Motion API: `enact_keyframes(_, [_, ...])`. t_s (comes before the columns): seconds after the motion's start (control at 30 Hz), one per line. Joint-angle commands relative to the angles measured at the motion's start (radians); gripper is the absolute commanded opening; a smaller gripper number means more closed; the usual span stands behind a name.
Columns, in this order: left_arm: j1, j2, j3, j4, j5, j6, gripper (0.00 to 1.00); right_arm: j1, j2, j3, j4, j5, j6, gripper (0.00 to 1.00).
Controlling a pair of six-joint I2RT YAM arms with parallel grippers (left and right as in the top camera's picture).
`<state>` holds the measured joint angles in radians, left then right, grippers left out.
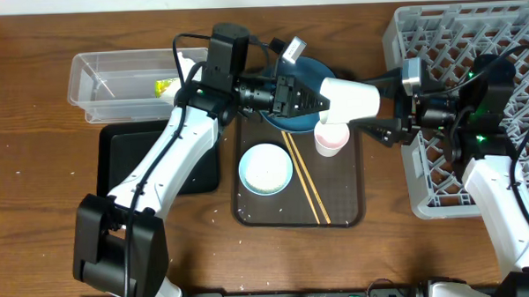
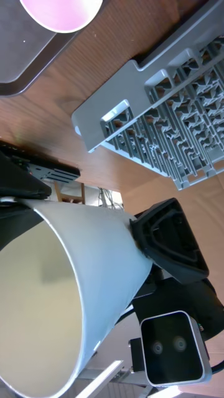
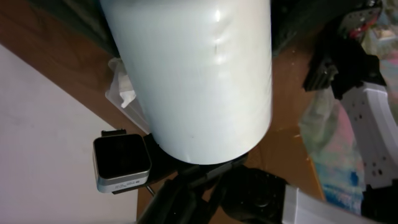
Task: Sort waste into correct bins and load items into the dishwasher rack
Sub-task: 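Hand the white cup from the left gripper to the right gripper, then place the white cup into the dish rack with the right gripper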
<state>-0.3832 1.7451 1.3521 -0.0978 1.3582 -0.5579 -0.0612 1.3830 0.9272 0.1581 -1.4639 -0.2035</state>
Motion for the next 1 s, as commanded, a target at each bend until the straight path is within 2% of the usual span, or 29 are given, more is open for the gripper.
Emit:
enact_keyframes(0.0, [-0.002,-0.005,0.003,0.003,0.017,-0.001,0.1,0.01,-0.001,0.014,0.001,-0.008,0.013,0.67])
enact_keyframes(0.1, [-0.002,-0.005,0.003,0.003,0.007,-0.001,0.17,0.01,-0.001,0.014,-0.002,-0.008,0.013,0.62])
enact_keyframes(0.27, [-0.002,-0.005,0.001,-0.01,-0.097,0.026,0.48,0.01,-0.001,0.014,-0.047,0.002,0.024,0.56])
enact_keyframes(0.33, [-0.002,-0.005,0.001,-0.064,-0.189,0.089,0.54,0.009,-0.001,0.014,-0.081,0.037,0.049,0.47])
enact_keyframes(0.4, [0.0,-0.005,0.001,-0.151,-0.338,0.155,0.56,0.008,-0.001,0.014,-0.109,0.109,0.116,0.35])
enact_keyframes(0.53, [0.016,-0.008,0.001,-0.32,-0.684,0.231,0.62,0.007,-0.001,0.014,-0.159,0.316,0.233,0.19])
enact_keyframes(0.67, [0.064,-0.035,0.001,-0.412,-0.834,0.256,0.64,-0.016,-0.01,0.014,-0.196,0.549,0.305,0.05])
enact_keyframes(0.73, [0.093,-0.063,0.001,-0.455,-0.886,0.261,0.64,-0.034,-0.023,0.015,-0.213,0.616,0.314,0.01])
enact_keyframes(0.83, [0.141,-0.116,0.001,-0.525,-0.958,0.308,0.64,-0.09,-0.06,0.023,-0.265,0.738,0.331,0.01])
enact_keyframes(0.97, [0.199,-0.184,0.001,-0.603,-1.065,0.314,0.64,-0.187,-0.103,0.069,-0.406,0.911,0.33,0.01])
